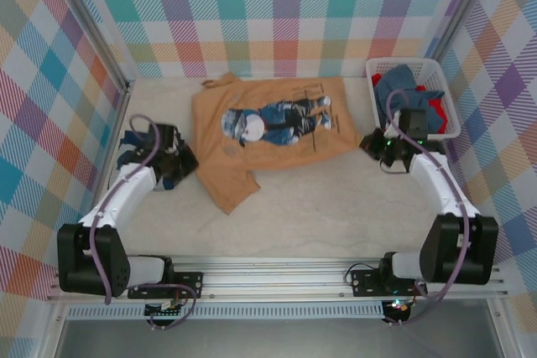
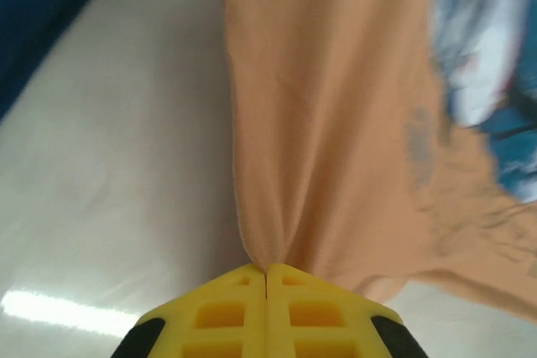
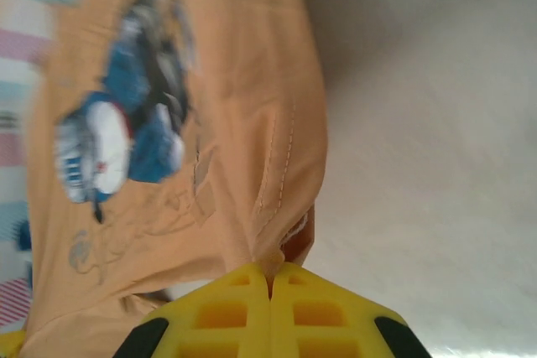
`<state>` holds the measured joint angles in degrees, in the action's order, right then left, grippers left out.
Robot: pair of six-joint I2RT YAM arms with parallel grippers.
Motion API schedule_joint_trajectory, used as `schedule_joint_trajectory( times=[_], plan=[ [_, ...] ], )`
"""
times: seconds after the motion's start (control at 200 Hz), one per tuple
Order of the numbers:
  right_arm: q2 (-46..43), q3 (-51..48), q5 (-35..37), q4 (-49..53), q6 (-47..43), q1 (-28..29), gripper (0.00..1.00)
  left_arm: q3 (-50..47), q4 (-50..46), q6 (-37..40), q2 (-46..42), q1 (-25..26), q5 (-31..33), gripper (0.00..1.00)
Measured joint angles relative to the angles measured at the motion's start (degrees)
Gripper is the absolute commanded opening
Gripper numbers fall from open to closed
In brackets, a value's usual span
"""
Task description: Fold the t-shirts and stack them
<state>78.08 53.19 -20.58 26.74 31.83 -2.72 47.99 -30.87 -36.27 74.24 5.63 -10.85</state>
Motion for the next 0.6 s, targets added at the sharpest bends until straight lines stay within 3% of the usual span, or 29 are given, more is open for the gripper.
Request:
schedule_joint_trajectory(
  times=[0.19,0.405,0.6],
  plan=[
    [7.02,-4.13,1.09,0.28,-1.49,0.0,0.0,-5.88,3.89,-0.85,3.3,3.17,1.95,0.0],
    [6.95,-4.83,3.69,-0.13,-3.08,0.0,0.0,-6.95,5.2,-2.14,2.86,5.05,7.56,0.0],
    [4.13,-7.76,6.6,0.74,-3.65,0.0,0.0,-8.76,2.75,-4.07,-3.04,5.57,13.55,0.0]
  ],
)
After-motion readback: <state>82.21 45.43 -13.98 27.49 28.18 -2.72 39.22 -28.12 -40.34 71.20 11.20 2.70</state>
